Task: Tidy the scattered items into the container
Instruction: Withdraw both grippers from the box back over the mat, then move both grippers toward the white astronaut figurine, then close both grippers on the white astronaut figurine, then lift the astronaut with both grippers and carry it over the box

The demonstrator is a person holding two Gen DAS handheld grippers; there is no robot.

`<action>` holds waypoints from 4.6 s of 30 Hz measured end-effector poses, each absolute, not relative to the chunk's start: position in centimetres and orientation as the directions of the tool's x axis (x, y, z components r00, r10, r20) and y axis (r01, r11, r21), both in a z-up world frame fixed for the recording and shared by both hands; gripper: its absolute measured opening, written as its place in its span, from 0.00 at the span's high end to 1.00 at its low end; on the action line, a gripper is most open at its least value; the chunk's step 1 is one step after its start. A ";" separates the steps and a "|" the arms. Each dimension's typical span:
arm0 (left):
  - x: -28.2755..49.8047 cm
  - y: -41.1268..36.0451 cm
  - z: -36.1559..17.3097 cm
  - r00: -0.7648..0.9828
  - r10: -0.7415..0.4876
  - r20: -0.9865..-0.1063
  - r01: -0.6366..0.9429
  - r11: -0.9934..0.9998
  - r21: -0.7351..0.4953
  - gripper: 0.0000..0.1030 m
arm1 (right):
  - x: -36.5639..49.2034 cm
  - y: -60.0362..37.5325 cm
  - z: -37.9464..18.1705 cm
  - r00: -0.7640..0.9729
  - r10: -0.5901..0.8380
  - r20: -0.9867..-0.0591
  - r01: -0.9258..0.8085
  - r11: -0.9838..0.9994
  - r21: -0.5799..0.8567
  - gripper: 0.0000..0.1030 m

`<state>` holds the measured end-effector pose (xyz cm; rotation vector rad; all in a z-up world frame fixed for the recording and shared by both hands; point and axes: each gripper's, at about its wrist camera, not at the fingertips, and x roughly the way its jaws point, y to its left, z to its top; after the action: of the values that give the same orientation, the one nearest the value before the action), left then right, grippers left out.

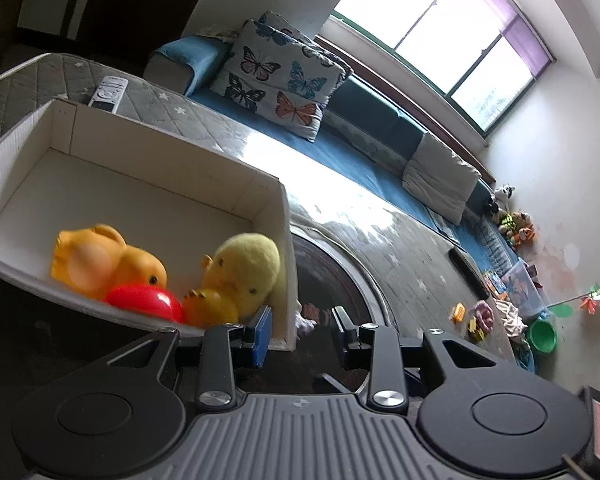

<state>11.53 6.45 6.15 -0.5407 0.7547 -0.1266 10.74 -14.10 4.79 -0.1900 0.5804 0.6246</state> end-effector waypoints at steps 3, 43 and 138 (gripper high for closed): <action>10.9 5.6 5.8 0.717 -0.305 -0.626 -0.067 0.864 -0.499 0.67 | 11.1 -14.5 4.1 0.652 0.486 -0.582 -0.592 0.806 0.008 0.53; 9.8 5.7 0.3 0.604 -0.324 -0.728 -0.100 0.876 -0.472 0.66 | 18.2 -12.6 -1.1 0.551 0.495 -0.672 -0.585 0.804 0.112 0.71; 12.4 -0.1 -0.4 0.515 -0.363 -0.776 -0.086 0.879 -0.468 0.80 | 4.5 -16.5 0.4 0.608 0.450 -0.655 -0.525 0.846 0.093 0.84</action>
<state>12.36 -0.13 -0.41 -0.4894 1.0265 -0.1745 4.46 -16.49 0.45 -0.1123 0.7240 0.5648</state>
